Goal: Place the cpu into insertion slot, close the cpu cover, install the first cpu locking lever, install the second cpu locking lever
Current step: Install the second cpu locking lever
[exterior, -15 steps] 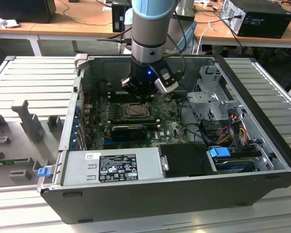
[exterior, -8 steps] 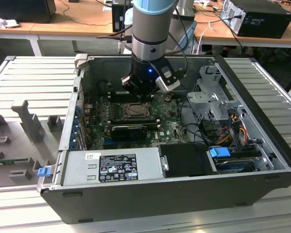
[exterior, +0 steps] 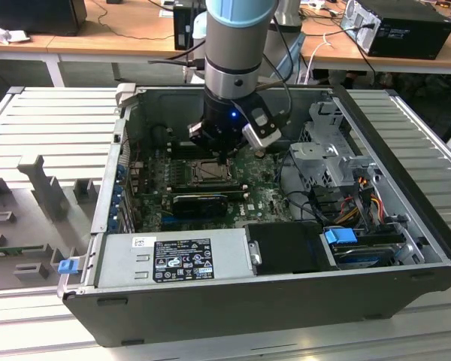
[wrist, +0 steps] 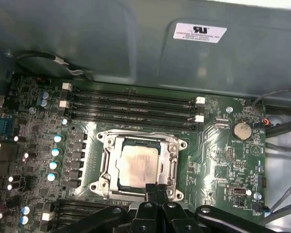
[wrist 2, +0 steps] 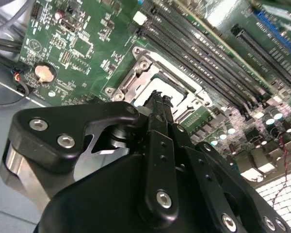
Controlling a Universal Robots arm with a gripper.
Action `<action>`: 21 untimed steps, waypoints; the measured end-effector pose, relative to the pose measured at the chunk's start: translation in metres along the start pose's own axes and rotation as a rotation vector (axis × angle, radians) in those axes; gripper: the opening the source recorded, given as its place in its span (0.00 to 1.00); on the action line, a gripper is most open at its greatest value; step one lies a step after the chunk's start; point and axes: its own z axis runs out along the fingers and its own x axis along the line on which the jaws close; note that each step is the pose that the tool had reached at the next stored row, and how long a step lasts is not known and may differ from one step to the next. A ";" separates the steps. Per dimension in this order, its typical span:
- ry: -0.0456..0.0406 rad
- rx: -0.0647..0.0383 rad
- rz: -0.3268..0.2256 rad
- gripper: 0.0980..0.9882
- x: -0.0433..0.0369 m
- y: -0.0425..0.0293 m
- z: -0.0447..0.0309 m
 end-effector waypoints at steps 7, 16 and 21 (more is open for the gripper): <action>0.0292 -0.026 0.005 0.01 0.0016 -0.0177 -0.0002; 0.0290 -0.036 0.005 0.01 0.0019 -0.0214 0.0001; 0.0289 -0.036 0.005 0.01 0.0020 -0.0228 -0.0002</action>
